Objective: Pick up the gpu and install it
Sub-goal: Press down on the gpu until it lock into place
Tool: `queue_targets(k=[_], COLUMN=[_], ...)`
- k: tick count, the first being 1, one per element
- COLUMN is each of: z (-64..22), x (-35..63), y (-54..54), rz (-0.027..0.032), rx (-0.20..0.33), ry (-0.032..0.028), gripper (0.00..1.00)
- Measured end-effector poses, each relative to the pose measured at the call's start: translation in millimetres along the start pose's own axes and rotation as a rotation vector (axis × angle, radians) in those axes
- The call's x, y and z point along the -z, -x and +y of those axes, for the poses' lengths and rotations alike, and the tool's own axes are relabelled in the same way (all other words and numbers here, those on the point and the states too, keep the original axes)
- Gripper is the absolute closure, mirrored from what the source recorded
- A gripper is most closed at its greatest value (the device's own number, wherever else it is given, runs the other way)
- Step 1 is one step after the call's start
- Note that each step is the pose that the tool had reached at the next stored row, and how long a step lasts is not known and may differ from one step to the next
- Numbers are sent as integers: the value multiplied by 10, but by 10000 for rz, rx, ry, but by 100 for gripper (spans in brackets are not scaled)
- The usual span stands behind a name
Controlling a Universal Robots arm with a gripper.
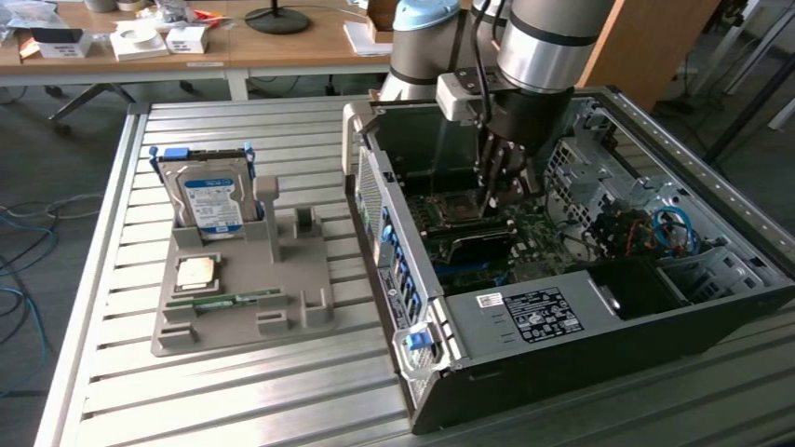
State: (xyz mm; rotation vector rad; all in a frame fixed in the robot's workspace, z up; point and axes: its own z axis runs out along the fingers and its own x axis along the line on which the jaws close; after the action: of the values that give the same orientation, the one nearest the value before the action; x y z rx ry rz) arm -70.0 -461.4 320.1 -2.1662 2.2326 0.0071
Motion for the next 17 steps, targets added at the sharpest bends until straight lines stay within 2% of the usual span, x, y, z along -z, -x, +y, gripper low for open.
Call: queue_targets(k=[1, 3, 5, 17], z=[0, 0, 0, 0], x=[0, 0, 0, 0], y=[0, 0, 0, 0], rz=[0, 0, 0, 0], rx=[0, 0, 0, 0], ry=[0, 0, 0, 0], gripper=[74, 86, 89, 89])
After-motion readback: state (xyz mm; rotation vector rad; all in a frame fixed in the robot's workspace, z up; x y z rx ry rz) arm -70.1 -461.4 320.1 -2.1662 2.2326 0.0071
